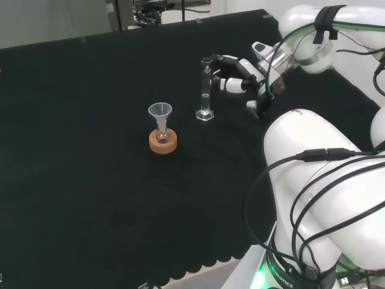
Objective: Pick up the graduated cylinder.
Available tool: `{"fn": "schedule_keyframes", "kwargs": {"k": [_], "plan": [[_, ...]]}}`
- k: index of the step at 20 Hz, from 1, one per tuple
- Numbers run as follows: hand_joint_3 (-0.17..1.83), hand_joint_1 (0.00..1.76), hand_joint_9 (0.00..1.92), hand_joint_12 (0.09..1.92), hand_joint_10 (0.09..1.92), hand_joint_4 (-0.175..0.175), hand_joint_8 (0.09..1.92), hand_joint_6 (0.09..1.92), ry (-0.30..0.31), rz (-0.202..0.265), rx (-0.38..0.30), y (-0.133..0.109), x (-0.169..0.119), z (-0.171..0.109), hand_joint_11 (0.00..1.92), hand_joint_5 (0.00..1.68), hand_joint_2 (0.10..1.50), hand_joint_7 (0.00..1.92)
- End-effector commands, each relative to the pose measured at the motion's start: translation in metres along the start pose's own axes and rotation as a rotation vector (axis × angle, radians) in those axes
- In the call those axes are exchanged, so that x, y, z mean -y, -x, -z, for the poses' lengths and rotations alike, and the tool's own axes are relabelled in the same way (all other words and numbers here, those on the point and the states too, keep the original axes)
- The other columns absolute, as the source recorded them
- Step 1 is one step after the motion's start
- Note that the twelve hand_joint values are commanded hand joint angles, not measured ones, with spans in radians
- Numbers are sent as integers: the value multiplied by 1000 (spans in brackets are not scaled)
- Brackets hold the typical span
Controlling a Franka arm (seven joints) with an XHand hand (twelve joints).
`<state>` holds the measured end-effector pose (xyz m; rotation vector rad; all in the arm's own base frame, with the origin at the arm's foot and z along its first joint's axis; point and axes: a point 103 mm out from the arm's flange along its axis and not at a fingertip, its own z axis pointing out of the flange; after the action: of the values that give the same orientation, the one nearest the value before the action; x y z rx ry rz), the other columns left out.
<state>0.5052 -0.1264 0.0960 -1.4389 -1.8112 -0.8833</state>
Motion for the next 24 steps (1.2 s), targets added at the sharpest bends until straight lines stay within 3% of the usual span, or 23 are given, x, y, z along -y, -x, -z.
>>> {"fn": "schedule_keyframes", "kwargs": {"k": [1, 12, 24], "plan": [[-175, 1015, 636, 1324, 568, -18, 614, 87, -38, 36, -1, 1, 6, -2, 323, 462, 1011, 401], [-175, 1019, 644, 1320, 556, -16, 606, 87, -95, 66, -44, 1, 11, -10, 350, 460, 1006, 402], [-175, 1024, 679, 1297, 548, -10, 606, 87, -91, 72, -91, 1, 2, -26, 393, 471, 1004, 426]]}}
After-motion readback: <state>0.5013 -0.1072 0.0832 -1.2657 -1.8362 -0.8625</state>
